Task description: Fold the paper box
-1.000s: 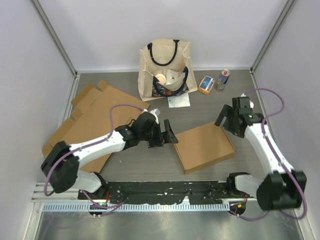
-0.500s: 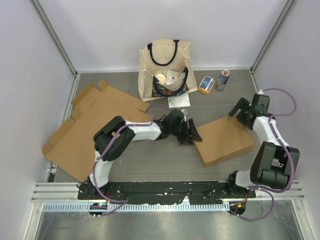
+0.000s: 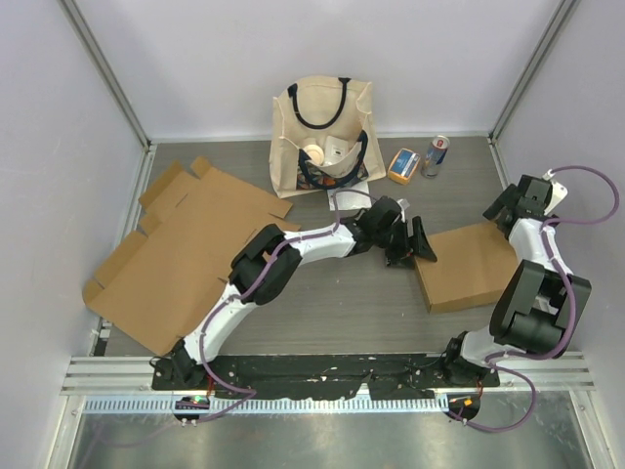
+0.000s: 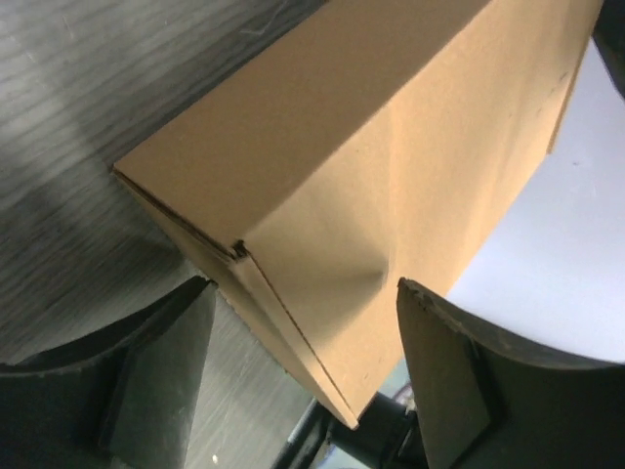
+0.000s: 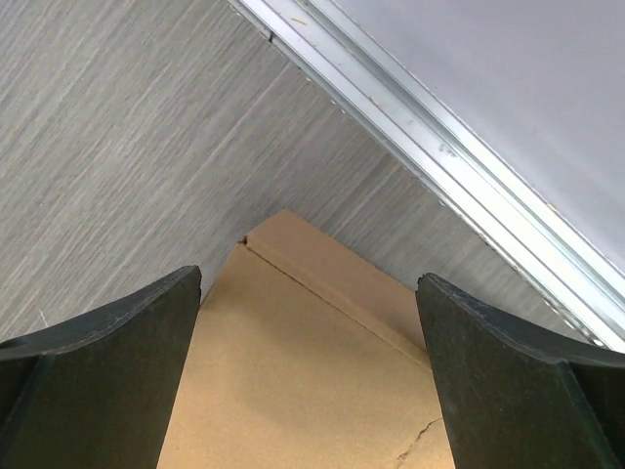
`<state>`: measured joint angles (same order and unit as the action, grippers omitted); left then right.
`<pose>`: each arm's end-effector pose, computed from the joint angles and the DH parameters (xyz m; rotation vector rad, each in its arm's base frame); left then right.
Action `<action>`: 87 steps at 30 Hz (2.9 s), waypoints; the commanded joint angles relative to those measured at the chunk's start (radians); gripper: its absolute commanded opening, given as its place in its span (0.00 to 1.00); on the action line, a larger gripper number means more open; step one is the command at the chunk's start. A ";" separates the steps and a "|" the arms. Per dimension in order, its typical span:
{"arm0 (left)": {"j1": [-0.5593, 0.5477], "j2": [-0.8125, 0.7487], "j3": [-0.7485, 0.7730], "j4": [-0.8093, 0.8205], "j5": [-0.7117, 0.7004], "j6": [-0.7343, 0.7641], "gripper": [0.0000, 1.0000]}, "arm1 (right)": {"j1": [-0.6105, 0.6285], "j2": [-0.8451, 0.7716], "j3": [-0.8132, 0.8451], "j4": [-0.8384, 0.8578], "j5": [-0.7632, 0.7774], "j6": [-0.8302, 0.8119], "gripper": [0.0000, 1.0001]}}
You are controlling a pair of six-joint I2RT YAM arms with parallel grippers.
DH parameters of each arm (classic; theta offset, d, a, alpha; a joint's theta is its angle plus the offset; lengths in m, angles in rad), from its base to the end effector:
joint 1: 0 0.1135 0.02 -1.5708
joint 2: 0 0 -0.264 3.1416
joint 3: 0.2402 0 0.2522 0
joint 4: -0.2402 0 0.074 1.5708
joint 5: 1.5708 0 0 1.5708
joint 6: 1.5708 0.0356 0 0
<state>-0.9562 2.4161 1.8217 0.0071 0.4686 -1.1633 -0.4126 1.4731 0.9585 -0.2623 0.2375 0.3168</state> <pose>0.2995 -0.4522 0.1426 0.0623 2.6379 -1.5284 0.2847 -0.1338 0.2318 0.9441 2.1447 -0.3259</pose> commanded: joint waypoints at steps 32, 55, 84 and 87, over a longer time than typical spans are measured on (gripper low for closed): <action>0.223 -1.706 -0.756 -1.076 -0.871 0.358 1.00 | 1.321 0.355 -0.026 0.880 0.175 0.723 0.87; 0.223 -1.762 -0.684 -1.116 -0.984 0.298 0.98 | 1.390 0.600 0.338 0.793 0.276 0.348 0.19; 0.752 -1.229 -0.493 -0.202 0.222 1.082 1.00 | 0.833 -0.301 -0.064 0.471 -0.891 -0.450 0.01; 0.858 -1.074 -0.388 -0.286 0.422 1.097 0.95 | 0.801 -0.292 -0.050 0.454 -0.946 -0.449 0.01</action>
<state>-0.2050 1.1942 1.3479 -0.3107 0.5251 -0.0719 0.4194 1.2034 0.8921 0.2131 -0.5457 -0.1005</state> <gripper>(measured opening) 0.972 0.044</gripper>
